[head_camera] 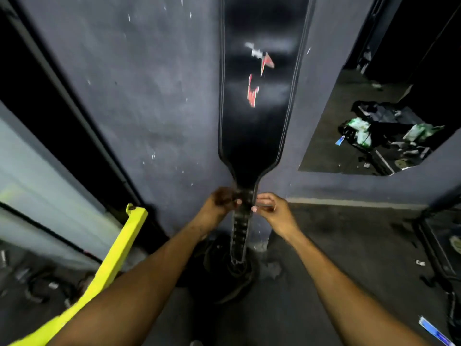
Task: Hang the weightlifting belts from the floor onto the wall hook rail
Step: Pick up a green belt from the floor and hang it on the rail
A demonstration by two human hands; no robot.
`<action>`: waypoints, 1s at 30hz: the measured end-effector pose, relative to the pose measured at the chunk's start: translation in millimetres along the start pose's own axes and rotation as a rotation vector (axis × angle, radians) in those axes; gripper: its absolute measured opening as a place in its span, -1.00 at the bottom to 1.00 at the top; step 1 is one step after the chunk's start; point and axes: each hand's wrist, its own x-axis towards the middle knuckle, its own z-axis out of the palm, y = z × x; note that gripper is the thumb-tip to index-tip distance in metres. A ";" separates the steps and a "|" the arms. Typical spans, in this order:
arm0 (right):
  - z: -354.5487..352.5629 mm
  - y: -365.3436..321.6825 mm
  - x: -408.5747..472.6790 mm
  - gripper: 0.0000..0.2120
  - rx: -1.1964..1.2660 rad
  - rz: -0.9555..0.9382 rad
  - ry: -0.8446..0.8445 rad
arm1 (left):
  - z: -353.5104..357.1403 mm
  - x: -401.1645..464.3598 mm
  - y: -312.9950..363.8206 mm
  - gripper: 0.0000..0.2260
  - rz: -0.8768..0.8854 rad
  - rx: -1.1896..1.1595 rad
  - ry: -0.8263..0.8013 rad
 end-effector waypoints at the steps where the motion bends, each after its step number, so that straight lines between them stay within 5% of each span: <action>1: 3.3 19.3 2.4 -0.72 -0.027 0.037 0.013 | 2.6 -5.2 -12.8 -0.79 -0.054 -0.042 0.056; 5: 25.3 91.9 3.7 -0.81 -0.111 0.200 -0.034 | 1.1 -20.3 -67.9 -0.89 -0.271 -0.133 0.102; 13: 72.2 143.1 18.2 -0.81 -0.247 0.322 -0.198 | -32.6 -4.5 -164.6 -0.97 -0.425 -0.024 0.117; 17: 104.4 170.2 47.9 -0.80 -0.325 0.353 -0.258 | -52.3 12.7 -218.6 -0.67 -0.564 0.017 0.107; 23: 152.4 231.1 105.7 -0.91 -0.276 0.426 -0.279 | -67.6 53.6 -282.5 -0.92 -0.699 0.084 0.141; 30: 217.4 375.6 179.9 -0.76 -0.439 0.482 -0.411 | -50.7 123.8 -437.6 -0.60 -0.783 0.118 0.096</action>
